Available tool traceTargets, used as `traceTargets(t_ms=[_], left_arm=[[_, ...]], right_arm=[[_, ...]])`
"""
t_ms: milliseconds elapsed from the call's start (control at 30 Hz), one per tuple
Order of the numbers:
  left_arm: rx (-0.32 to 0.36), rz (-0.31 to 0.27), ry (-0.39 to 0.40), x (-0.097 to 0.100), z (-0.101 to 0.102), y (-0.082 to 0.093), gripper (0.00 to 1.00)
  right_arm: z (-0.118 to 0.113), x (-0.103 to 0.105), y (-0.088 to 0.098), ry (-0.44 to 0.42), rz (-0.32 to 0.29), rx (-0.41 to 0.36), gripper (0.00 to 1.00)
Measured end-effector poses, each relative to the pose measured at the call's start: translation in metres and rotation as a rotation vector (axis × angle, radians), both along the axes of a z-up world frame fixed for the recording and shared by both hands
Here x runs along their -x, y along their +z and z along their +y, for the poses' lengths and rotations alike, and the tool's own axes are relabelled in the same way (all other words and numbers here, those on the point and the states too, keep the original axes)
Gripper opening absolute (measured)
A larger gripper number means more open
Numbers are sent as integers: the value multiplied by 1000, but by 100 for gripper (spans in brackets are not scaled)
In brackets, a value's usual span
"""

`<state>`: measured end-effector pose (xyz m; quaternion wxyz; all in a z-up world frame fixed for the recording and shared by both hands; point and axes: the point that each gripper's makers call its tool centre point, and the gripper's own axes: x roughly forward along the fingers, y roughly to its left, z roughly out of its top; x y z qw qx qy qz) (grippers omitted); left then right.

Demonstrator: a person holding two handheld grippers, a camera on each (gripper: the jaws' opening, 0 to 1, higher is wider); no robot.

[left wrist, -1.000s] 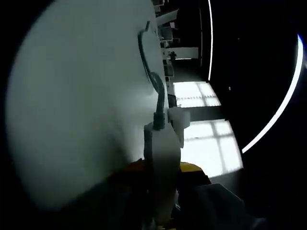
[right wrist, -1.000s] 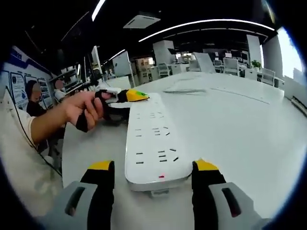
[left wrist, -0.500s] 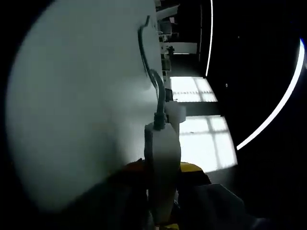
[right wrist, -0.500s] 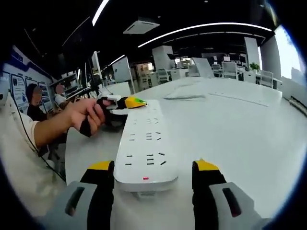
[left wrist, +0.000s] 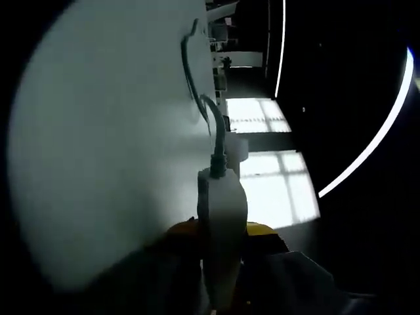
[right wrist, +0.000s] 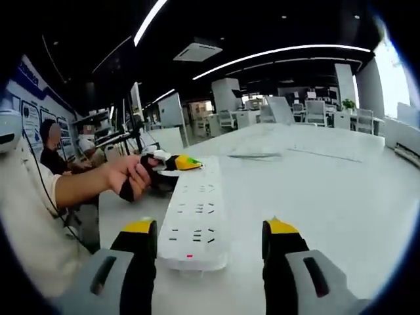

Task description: Pick up the power strip scattered on the table, fix it on the side mounting bracket of the table, and press the switch

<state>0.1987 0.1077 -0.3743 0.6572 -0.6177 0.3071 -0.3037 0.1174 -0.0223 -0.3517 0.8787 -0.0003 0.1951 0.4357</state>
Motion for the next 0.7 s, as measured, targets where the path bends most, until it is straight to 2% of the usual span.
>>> traceTargets(t_ms=[267, 433, 700], left_arm=[[5, -19, -35, 3, 19, 8, 26], [0, -49, -57, 5, 32, 13, 26], [18, -53, -63, 6, 54, 15, 26]], right_arm=[[4, 5, 12, 6, -25, -8, 60], [14, 11, 23, 20, -35, -29, 59], [29, 20, 29, 39, -52, -30, 59]])
